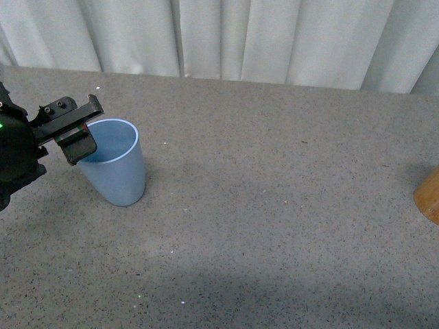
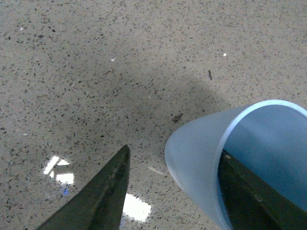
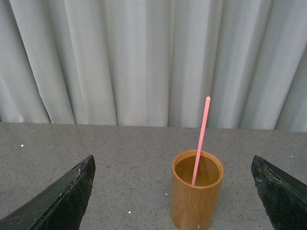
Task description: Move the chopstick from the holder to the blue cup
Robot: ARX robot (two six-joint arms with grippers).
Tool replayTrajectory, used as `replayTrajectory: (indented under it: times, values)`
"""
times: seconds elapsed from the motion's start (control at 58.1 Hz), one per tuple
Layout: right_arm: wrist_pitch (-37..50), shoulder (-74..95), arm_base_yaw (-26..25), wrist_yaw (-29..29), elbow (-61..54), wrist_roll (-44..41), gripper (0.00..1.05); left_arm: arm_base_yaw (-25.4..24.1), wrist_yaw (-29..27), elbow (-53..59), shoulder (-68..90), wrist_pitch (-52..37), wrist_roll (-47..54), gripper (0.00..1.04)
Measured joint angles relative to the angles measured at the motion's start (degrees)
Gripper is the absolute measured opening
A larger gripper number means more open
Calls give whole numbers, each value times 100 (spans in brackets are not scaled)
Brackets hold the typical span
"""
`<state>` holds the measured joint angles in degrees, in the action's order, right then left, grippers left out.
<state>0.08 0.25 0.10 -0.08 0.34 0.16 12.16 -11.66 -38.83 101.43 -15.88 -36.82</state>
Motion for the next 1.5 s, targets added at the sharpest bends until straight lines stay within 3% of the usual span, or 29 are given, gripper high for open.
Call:
replayTrajectory:
  times: [0.189, 0.275, 0.602, 0.998, 1.497]
  values:
    - [0, 0, 0, 2, 0, 0, 95, 77, 144, -7, 2, -107, -2, 12]
    - [0, 0, 0, 0, 0, 0, 95, 109, 247, -13, 2, -120, -20, 3]
    - [0, 0, 0, 0, 0, 0, 95, 584, 597, -470, -42, -72, -221, 4]
    - [0, 0, 0, 0, 0, 0, 95, 1812, 420, -1523, 820, 570, -166, 4]
    - [0, 0, 0, 0, 0, 0, 95, 2133, 273, -2035, 1246, 835, -225, 4]
